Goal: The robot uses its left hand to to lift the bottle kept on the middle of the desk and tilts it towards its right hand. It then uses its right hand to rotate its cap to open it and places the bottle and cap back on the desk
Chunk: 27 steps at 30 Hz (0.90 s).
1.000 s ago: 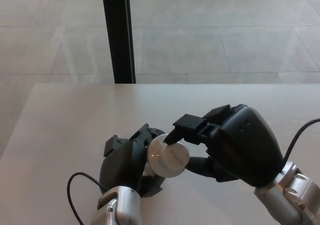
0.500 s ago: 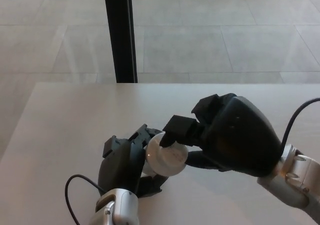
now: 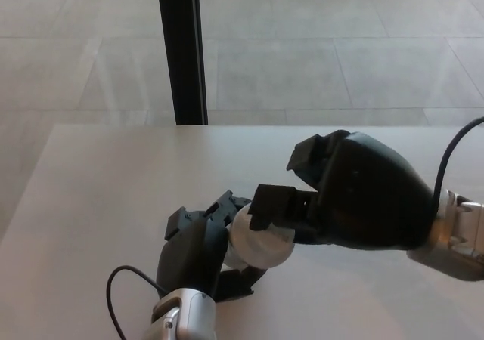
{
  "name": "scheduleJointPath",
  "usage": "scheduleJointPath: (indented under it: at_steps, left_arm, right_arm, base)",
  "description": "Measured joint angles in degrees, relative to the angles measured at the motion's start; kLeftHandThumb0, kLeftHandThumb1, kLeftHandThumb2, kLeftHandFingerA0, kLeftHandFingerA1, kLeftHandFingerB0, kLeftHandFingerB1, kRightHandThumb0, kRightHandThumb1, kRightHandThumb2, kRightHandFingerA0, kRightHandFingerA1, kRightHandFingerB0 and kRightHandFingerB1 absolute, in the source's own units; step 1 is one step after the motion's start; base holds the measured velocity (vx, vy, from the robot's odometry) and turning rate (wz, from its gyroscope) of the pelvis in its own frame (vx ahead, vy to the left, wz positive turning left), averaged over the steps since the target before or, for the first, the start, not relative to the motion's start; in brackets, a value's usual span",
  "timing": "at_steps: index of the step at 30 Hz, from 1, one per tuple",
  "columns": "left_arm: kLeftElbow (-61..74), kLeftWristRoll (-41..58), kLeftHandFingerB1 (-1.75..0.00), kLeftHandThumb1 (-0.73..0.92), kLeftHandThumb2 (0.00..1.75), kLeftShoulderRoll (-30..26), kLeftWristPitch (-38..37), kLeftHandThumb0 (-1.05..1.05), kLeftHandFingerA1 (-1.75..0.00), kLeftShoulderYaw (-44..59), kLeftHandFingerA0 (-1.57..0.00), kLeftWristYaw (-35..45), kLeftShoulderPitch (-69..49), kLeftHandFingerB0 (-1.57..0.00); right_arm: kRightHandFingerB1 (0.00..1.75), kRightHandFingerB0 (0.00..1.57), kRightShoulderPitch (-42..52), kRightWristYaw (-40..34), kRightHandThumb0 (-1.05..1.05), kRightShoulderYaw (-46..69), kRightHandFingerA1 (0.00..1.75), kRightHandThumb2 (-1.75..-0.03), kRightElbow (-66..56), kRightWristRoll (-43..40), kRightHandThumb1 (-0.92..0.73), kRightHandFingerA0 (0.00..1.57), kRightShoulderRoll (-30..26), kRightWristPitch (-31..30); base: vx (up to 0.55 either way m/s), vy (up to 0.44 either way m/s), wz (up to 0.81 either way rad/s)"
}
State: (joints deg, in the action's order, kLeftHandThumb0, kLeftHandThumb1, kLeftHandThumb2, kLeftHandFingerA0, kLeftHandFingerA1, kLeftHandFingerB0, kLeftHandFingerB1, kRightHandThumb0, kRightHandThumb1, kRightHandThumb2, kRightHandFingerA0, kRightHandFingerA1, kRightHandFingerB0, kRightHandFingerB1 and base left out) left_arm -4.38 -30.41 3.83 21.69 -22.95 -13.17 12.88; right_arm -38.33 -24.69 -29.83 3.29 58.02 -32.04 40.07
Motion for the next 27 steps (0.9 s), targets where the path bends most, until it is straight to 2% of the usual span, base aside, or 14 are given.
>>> scheduleJointPath:
  at_steps: [2,4,5,7,9,11,12,14,17,20,21,23,24,27]
  left_arm:
    - [-0.1,-0.2,-0.82,0.81,0.6,-0.7,0.0,-0.21,-1.17,-0.9,-0.64,0.2,0.3,-0.62]
    - [0.0,-0.2,-0.75,0.8,0.61,-0.9,0.0,-0.2,-1.05,-1.2,-0.64,0.3,0.4,-0.6]
    - [0.0,-0.2,-0.75,0.84,0.62,-0.9,0.1,-0.23,-1.07,-1.3,-0.63,0.3,0.4,-0.6]
    - [0.0,-0.2,-0.89,0.85,0.59,-0.9,0.2,-0.22,-1.26,-1.3,-0.63,0.3,0.5,-0.63]
    - [-0.2,-0.2,-1.1,0.83,0.56,-0.7,0.3,-0.2,-1.5,-1.2,-0.75,0.3,0.5,-0.67]
    - [-0.5,-0.2,-0.81,0.82,0.6,-0.6,0.3,-0.21,-1.17,-1.1,-0.65,0.3,0.7,-0.63]
    - [-0.6,-0.2,-0.71,0.81,0.61,-0.6,0.3,-0.18,-1.01,-1.1,-0.63,0.3,0.8,-0.6]
    - [-0.8,-0.2,-0.66,0.81,0.63,-0.7,0.3,-0.13,-0.96,-1.2,-0.61,0.3,1.1,-0.57]
    - [-1.0,-0.1,-0.78,0.79,0.64,-0.6,0.3,-0.07,-1.33,-1.1,-0.62,0.3,1.2,-0.63]
    - [-1.2,0.0,-0.92,0.86,0.62,-0.3,0.2,-0.07,-1.22,-0.8,-0.66,0.3,1.2,-0.64]
    - [-1.2,0.0,-0.67,0.86,0.63,-0.2,0.2,-0.03,-0.88,-0.8,-0.52,0.3,1.2,-0.47]
    - [-1.4,0.0,-0.68,0.86,0.67,-0.2,0.2,-0.01,-0.91,-0.8,-0.56,0.4,1.2,-0.52]
    - [-1.4,0.0,-1.18,0.8,0.78,-0.2,0.2,0.05,-1.6,-0.8,-0.54,0.4,1.1,-0.51]
    - [-1.8,-0.1,-1.1,0.83,0.7,-0.4,0.2,0.07,-1.38,-0.9,-0.74,0.4,1.0,-0.64]
  right_arm:
    - [1.11,0.86,-1.6,-0.4,-0.48,-0.7,1.4,-0.96,0.5,0.9,-0.46,1.28,-0.8,1.5]
    - [1.14,0.89,-2.9,-0.9,-0.46,-1.4,1.39,-0.96,0.8,1.8,-0.45,1.27,-1.5,2.8]
    - [1.4,0.8,-3.9,-1.4,-0.39,-1.8,1.73,-0.72,1.0,2.7,-0.59,1.01,-2.1,3.8]
    - [1.45,0.81,-5.4,-2.2,-0.42,-2.6,1.75,-0.71,1.3,3.7,-0.61,1.01,-2.6,5.2]
    - [1.14,0.89,-7.5,-3.6,-0.48,-3.6,1.39,-0.97,1.8,5.2,-0.5,1.27,-3.5,6.9]
    - [1.13,0.9,-9.1,-4.7,-0.43,-4.0,1.36,-0.94,2.1,6.0,-0.45,1.25,-4.1,8.2]
    - [1.21,0.76,-10.0,-5.4,-0.38,-4.3,1.6,-0.69,2.5,6.6,-0.6,0.96,-4.5,8.9]
    - [1.06,0.72,-11.9,-7.1,-0.35,-5.2,1.6,-0.7,3.2,7.7,-0.57,0.89,-5.0,10.3]
    - [1.1,0.73,-13.9,-9.1,-0.31,-6.0,1.52,-0.76,4.2,8.9,-0.52,0.93,-5.7,12.1]
    - [1.03,0.75,-16.4,-11.9,-0.31,-6.6,1.49,-0.75,5.6,10.2,-0.53,0.9,-6.7,14.3]
    - [1.02,0.73,-16.9,-12.5,-0.31,-6.6,1.5,-0.75,5.8,10.5,-0.54,0.88,-7.0,14.9]
    - [1.07,0.72,-18.1,-14.2,-0.31,-6.7,1.55,-0.76,6.2,11.4,-0.54,0.89,-7.9,16.3]
    - [0.99,0.76,-18.5,-14.9,-0.36,-6.6,1.29,-0.95,6.4,11.7,-0.42,1.16,-8.3,16.9]
    - [1.13,0.73,-18.9,-17.1,-0.35,-6.3,1.59,-0.72,6.9,12.6,-0.57,0.88,-10.0,18.7]
  base:
    - [0.0,0.0,0.0]
    - [0.0,0.0,0.0]
    - [0.0,0.0,0.0]
    - [0.0,0.0,0.0]
    - [0.0,0.0,0.0]
    - [0.0,0.0,0.0]
    - [0.0,0.0,0.0]
    - [0.0,0.0,0.0]
    - [0.0,0.0,0.0]
    - [0.0,0.0,0.0]
    - [0.0,0.0,0.0]
    - [0.0,0.0,0.0]
    - [0.0,0.0,0.0]
    - [0.0,0.0,0.0]
